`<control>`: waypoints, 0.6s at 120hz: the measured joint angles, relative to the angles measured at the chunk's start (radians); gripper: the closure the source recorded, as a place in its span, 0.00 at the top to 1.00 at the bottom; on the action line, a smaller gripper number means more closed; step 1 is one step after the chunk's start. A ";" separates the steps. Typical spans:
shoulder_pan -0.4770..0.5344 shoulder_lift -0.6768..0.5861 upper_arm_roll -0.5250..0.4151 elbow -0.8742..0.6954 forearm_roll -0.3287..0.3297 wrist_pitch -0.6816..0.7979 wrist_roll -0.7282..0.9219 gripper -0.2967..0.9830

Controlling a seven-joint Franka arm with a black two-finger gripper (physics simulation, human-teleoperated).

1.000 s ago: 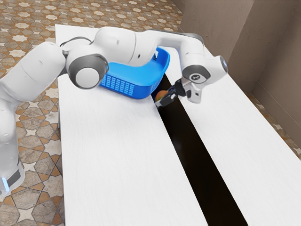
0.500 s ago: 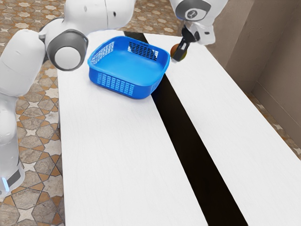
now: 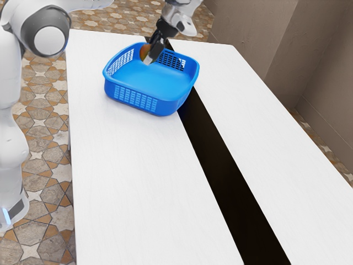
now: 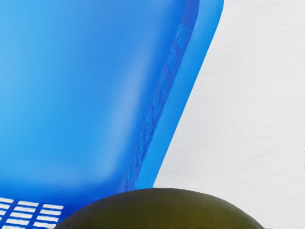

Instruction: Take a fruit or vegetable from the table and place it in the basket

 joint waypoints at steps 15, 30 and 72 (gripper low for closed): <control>0.020 -0.002 0.008 -0.073 -0.013 0.039 -0.015 0.58; 0.031 0.007 0.057 -0.094 -0.009 0.077 -0.025 0.58; 0.054 0.107 0.123 -0.058 0.007 0.235 -0.005 0.58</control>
